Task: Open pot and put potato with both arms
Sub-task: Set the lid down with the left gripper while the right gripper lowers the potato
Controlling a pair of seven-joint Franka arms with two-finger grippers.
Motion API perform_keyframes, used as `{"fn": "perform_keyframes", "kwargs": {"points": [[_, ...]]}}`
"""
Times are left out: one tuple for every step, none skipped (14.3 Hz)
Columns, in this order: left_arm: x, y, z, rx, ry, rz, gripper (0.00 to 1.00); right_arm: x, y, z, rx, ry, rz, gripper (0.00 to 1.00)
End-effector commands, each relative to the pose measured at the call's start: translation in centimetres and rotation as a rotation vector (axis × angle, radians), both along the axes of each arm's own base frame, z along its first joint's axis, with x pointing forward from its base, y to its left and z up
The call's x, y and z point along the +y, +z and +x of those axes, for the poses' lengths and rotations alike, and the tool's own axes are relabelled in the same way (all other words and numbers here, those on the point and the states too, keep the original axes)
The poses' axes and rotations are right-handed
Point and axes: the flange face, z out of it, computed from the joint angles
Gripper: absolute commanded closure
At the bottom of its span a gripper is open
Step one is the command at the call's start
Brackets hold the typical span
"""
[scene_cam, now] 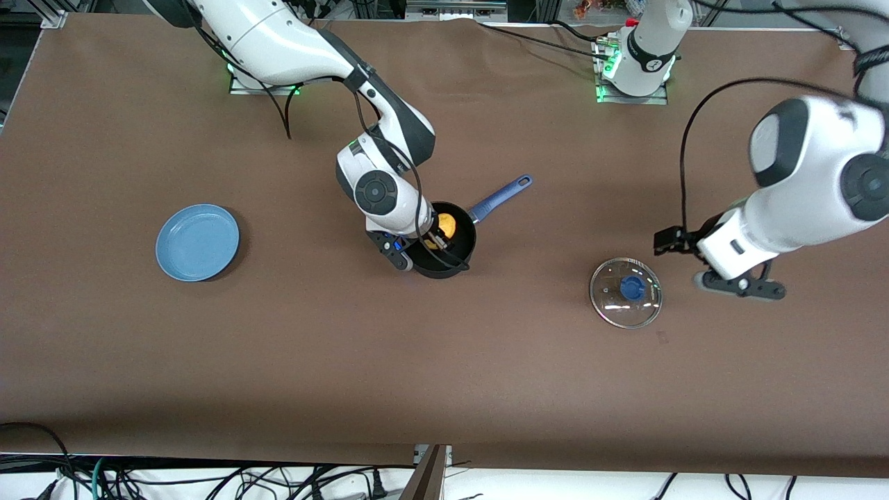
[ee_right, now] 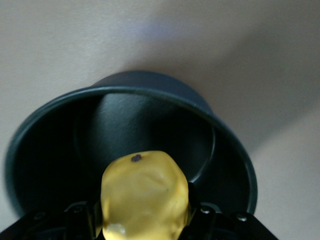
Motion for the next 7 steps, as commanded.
{"fn": "perform_keyframes", "kwargs": {"points": [[1.0, 5.1, -2.9, 0.029, 0.065, 0.023, 0.0, 1.0, -0.4, 0.2, -0.022, -0.003, -0.002, 0.67], [2.0, 6.9, -3.3, 0.023, 0.074, 0.033, 0.0, 1.2, -0.9, -0.1, -0.017, 0.002, -0.005, 0.66], [3.5, 8.3, -3.7, 0.027, 0.095, 0.036, 0.0, 1.4, -1.4, -0.2, -0.015, 0.004, -0.005, 0.63], [4.0, 10.1, -4.1, 0.018, 0.101, 0.037, 0.0, 1.5, -1.8, -0.3, -0.018, 0.004, -0.003, 0.59], [4.2, 11.3, -4.2, 0.011, 0.105, 0.038, 0.0, 1.4, -2.1, -0.3, -0.015, 0.004, -0.005, 0.45], [4.5, 12.5, -4.3, 0.0, 0.107, 0.053, 0.0, 1.4, -2.2, -0.4, -0.014, 0.004, -0.006, 0.24], [5.0, 13.4, -4.5, -0.013, 0.112, 0.062, 0.0, 1.5, -2.2, -0.5, -0.014, 0.008, -0.007, 0.0]]}}
